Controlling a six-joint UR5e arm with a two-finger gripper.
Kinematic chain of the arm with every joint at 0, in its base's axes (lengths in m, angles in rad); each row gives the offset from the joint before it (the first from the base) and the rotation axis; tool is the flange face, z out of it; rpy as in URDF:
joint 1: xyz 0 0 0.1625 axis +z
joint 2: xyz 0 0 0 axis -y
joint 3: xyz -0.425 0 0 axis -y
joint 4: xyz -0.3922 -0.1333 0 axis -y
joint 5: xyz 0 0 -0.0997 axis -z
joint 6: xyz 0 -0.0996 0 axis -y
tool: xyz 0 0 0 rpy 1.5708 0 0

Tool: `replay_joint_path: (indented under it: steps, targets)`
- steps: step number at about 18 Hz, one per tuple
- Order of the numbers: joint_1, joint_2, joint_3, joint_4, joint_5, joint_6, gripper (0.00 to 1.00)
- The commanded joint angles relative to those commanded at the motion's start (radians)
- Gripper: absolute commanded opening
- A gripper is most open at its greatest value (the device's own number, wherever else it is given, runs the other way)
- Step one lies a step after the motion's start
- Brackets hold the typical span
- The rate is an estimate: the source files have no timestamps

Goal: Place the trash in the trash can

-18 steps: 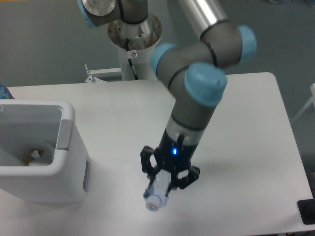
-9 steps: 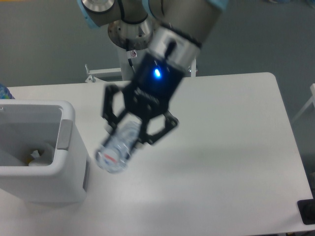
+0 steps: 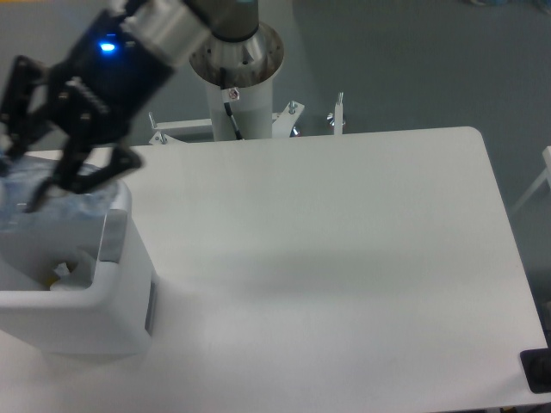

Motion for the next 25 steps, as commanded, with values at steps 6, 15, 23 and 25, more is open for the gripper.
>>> replay_joint_path:
  steps: [6, 15, 23, 25]
  targets:
    - [-0.026, -0.041, -0.055, 0.108, -0.002, 0.000, 0.27]
    - [-0.011, -0.034, -0.101, 0.108, 0.000, 0.012, 1.00]
    - [0.205, -0.051, -0.114, 0.112, 0.009, 0.018, 1.00]
    - [0.299, -0.069, -0.144, 0.111, 0.011, 0.052, 1.00]
